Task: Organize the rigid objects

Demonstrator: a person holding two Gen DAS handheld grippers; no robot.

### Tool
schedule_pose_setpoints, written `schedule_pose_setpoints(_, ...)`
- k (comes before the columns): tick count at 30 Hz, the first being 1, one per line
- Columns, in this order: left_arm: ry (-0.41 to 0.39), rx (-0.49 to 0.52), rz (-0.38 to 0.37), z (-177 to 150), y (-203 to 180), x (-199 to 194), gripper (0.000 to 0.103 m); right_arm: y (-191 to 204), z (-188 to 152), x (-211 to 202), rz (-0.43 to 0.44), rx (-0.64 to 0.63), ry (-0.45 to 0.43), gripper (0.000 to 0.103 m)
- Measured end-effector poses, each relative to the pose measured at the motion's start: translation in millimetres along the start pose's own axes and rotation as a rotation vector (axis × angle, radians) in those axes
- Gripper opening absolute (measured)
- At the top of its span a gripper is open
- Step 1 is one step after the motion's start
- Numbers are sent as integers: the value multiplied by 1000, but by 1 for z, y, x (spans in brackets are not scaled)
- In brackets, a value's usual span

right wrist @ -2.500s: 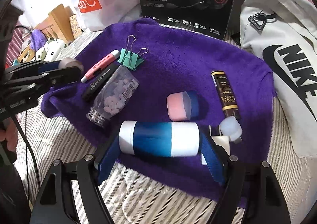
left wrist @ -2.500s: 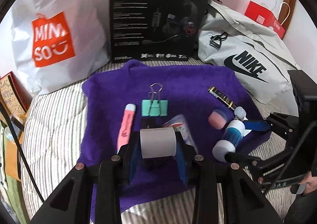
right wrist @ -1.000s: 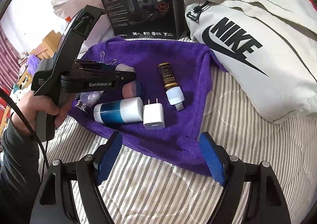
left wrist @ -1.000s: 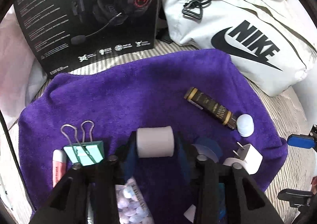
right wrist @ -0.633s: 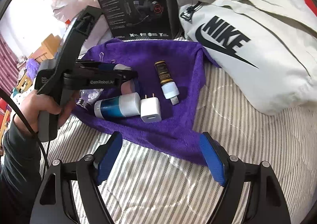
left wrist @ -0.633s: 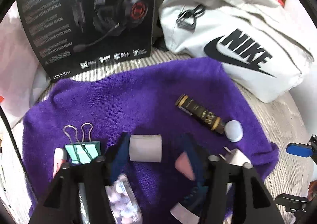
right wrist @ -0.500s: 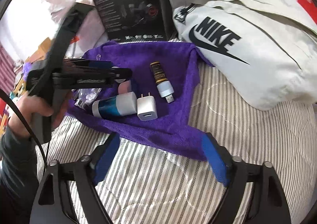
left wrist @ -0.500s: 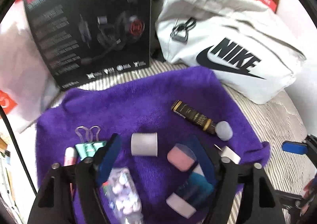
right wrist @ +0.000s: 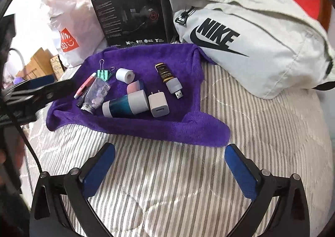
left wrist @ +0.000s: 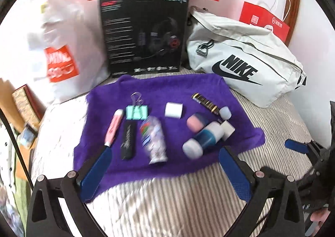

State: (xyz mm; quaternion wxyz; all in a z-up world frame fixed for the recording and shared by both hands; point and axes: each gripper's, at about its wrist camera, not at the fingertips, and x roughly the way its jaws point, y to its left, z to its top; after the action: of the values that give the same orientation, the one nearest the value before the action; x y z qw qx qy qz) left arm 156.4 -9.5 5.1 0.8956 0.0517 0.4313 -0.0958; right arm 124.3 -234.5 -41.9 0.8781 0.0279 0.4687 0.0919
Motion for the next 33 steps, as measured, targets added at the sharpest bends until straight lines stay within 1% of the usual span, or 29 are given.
schedule_pose_setpoints(3, -7, -26, 20, -18, 8, -14, 103, 6, -7, -10, -7, 16, -8, 103)
schedule_pose_setpoints(8, -12, -69, 29, -44, 17, -32, 103, 18, -20, -27, -15, 18, -20, 103)
schedule_pose_setpoints(13, -23, -55, 78, -66, 15, -50, 103, 28, -32, -43, -18, 15, -28, 103)
schedule_pose_setpoints(17, -31, -69, 87, -81, 15, -64, 103, 30, -42, -50, -16, 12, -19, 103)
schedule_pose_setpoints(19, -38, -74, 96, -85, 15, -69, 103, 30, -45, -54, -15, 13, -22, 103)
schedule_pose_setpoints(21, -53, -76, 142, -89, 15, -75, 103, 29, -50, -58, -17, 17, -26, 103)
schedule_pose_setpoints(23, -59, -76, 163, -91, 14, -79, 103, 28, -54, -62, -17, 19, -26, 103)
schedule_pose_setpoints(27, -72, -112, 145, -97, 20, -86, 103, 25, -61, -63, -27, 20, -19, 103)
schedule_pose_setpoints(30, -69, -130, 120, -101, 21, -86, 103, 22, -64, -65, -18, 26, -20, 103)
schedule_pose_setpoints(33, -59, -115, 142, -103, 18, -83, 103, 22, -65, -69, -18, 26, -31, 103)
